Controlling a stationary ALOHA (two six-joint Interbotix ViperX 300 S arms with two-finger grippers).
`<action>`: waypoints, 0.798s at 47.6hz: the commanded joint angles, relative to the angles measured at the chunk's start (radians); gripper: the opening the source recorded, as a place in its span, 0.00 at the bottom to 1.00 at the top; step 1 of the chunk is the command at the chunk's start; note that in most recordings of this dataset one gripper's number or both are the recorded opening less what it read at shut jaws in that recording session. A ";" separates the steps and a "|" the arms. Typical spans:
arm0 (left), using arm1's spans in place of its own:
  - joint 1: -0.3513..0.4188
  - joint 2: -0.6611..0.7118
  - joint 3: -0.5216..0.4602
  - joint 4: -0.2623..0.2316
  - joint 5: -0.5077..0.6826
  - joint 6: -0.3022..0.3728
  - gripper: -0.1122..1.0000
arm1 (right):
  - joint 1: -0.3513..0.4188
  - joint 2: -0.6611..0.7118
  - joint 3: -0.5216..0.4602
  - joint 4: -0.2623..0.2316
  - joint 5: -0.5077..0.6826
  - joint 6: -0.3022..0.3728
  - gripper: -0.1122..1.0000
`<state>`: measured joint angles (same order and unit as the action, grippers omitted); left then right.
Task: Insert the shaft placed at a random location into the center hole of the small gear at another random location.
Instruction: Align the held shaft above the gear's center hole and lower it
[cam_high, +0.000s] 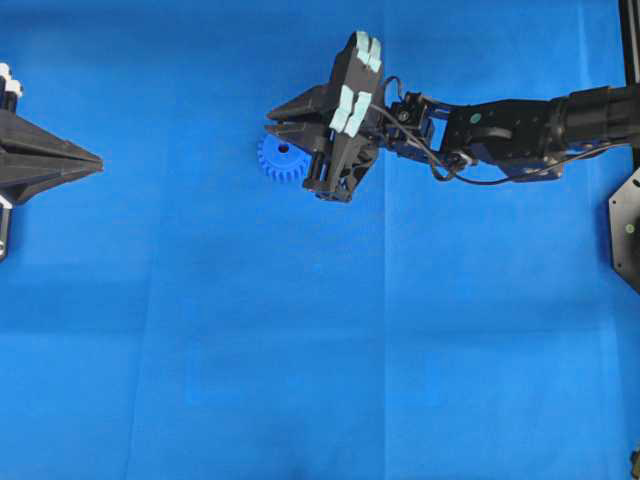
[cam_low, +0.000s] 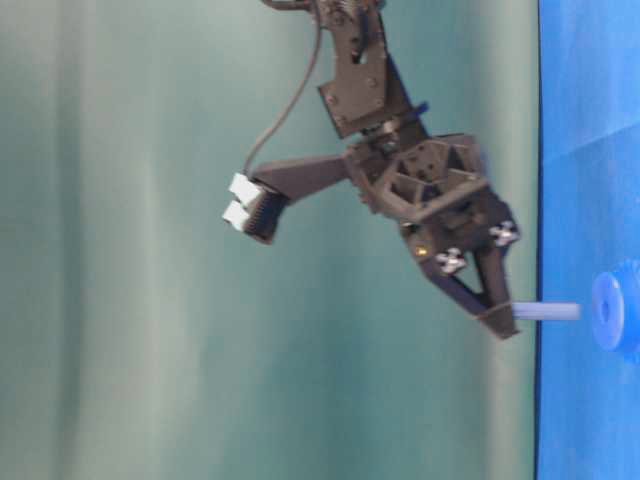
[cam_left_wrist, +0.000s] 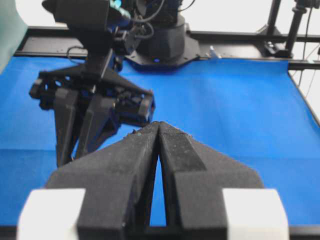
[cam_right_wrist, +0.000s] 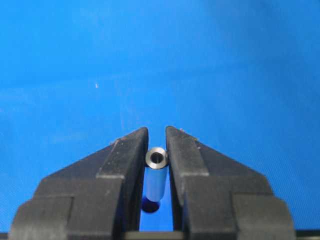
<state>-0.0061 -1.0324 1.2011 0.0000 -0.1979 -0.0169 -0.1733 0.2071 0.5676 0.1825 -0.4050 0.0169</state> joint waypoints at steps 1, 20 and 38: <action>0.000 0.008 -0.009 0.003 -0.009 -0.002 0.10 | 0.002 0.003 -0.017 0.002 -0.017 -0.002 0.12; -0.002 0.008 -0.008 0.003 -0.009 -0.002 0.10 | 0.002 0.048 -0.014 0.012 -0.041 0.002 0.12; 0.000 0.006 -0.009 0.003 -0.009 -0.002 0.10 | 0.002 -0.020 -0.008 0.006 -0.041 -0.009 0.12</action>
<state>-0.0061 -1.0324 1.2011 0.0000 -0.1979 -0.0169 -0.1718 0.2393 0.5660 0.1902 -0.4418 0.0169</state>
